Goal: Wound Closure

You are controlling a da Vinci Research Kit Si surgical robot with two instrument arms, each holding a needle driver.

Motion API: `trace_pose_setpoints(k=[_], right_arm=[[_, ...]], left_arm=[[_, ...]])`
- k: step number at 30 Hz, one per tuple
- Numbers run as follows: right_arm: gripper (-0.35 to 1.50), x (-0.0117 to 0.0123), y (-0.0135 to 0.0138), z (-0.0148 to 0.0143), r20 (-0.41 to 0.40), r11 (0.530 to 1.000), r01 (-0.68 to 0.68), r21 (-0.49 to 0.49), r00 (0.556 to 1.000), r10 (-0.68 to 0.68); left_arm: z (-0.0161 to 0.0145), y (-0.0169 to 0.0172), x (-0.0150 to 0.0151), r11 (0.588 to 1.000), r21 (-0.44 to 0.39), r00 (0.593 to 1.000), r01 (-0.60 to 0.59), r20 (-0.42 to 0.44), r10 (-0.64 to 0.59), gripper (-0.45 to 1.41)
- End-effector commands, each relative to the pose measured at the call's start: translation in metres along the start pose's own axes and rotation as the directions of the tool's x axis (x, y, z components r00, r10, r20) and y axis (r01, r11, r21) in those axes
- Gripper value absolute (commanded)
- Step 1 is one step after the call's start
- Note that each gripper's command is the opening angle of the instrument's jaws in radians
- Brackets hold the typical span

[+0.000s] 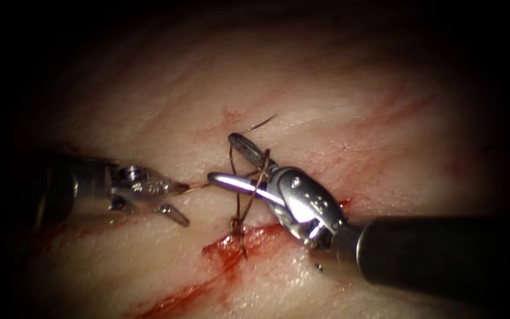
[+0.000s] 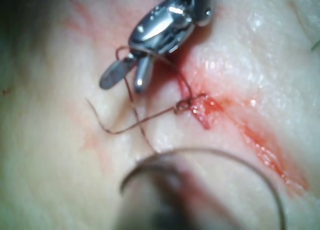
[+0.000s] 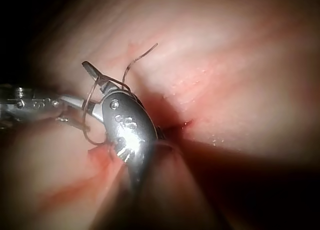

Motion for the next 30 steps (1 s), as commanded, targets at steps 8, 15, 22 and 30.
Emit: trace_pose_setpoints(k=[8,15,22,30], right_arm=[[0.99,0.0006,-0.0003,-0.0008,0.005,0.996,0.034,-0.082,0.999,-0.034],[0.99,-0.0009,-0.0001,-0.0006,0.15,0.993,0.062,-0.098,0.988,-0.047],[1.06,-0.0026,0.002,0.0007,0.301,0.986,-0.029,-0.163,0.95,0.078],[1.08,-0.0029,0.0036,0.0015,0.306,0.962,-0.159,-0.223,0.925,0.224]], left_arm=[[0.0014,0.0,-0.0012,1.0,0.002,1.0,-0.002,0.01,0.002,-0.13],[0.0005,0.001,-0.0006,1.0,-0.007,1.0,0.005,0.012,-0.005,-0.45],[-0.003,0.0032,0.0017,1.0,-0.006,1.0,0.011,0.024,-0.011,-0.45],[-0.0055,0.0044,0.0047,1.0,-0.008,1.0,-0.001,0.003,0.001,-0.45]])
